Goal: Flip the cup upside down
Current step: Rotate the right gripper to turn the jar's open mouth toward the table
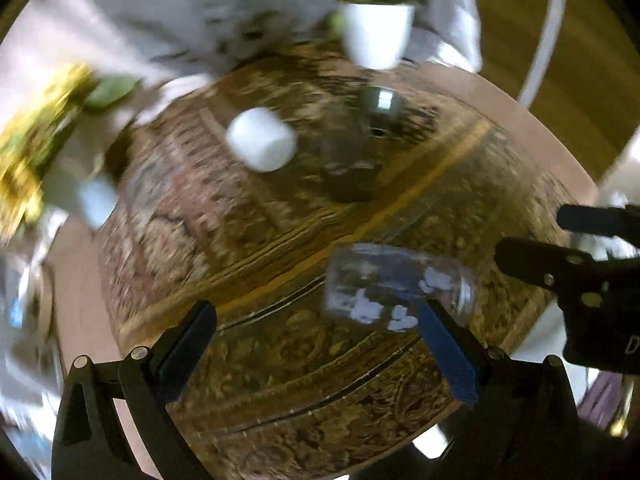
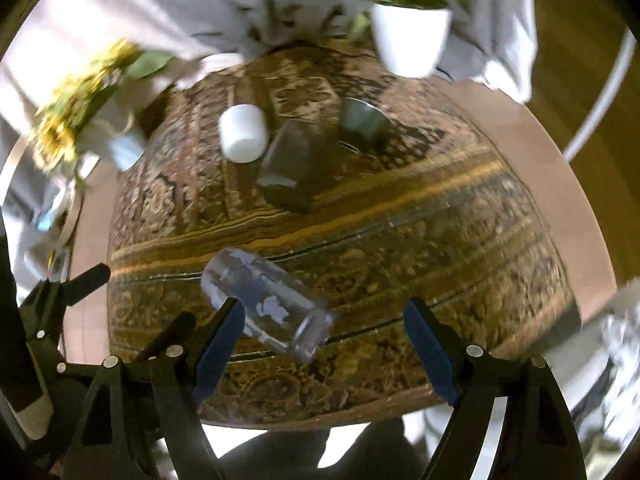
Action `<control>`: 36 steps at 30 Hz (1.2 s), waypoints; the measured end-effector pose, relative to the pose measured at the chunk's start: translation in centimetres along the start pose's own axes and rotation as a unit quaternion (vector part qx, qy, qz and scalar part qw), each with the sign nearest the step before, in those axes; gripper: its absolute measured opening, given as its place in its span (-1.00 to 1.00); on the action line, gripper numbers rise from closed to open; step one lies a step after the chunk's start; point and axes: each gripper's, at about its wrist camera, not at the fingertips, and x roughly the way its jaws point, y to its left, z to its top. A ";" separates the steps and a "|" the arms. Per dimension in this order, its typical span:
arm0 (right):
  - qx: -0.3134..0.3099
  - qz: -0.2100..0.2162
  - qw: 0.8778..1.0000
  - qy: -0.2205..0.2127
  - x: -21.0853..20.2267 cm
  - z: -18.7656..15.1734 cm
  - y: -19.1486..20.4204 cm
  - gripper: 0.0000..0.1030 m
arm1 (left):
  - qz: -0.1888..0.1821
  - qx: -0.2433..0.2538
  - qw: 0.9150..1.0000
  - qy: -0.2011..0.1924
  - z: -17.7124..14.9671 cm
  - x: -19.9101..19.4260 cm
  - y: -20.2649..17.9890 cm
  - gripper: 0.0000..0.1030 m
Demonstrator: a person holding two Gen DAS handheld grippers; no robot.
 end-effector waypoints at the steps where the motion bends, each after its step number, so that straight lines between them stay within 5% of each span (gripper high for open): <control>1: 0.016 -0.002 1.000 0.000 0.0 -0.2 -0.2 0.59 | -0.009 0.025 1.000 0.003 0.1 0.2 -0.3 1.00; 8: 0.122 -0.020 0.992 0.002 0.2 -1.9 -1.5 0.59 | -0.053 0.196 0.979 0.010 0.6 1.5 -2.5 1.00; 15: 0.202 -0.026 0.979 0.018 1.2 -4.0 -2.2 0.59 | -0.086 0.329 0.940 -0.009 1.0 2.4 -5.0 0.94; 20: 0.271 -0.032 0.962 0.006 1.5 -5.2 -3.5 0.59 | -0.111 0.397 0.911 -0.015 1.5 3.5 -6.0 0.91; 26: 0.334 -0.040 0.942 0.008 2.6 -6.1 -4.8 0.59 | -0.149 0.435 0.888 0.016 1.7 5.8 -6.9 0.78; 32: 0.359 -0.047 0.932 0.015 3.7 -6.6 -5.6 0.59 | -0.183 0.443 0.876 0.047 1.0 7.3 -7.5 0.69; 36: 0.361 -0.053 0.931 0.014 3.9 -6.6 -5.9 0.59 | -0.201 0.413 0.885 0.072 1.3 8.3 -7.4 0.48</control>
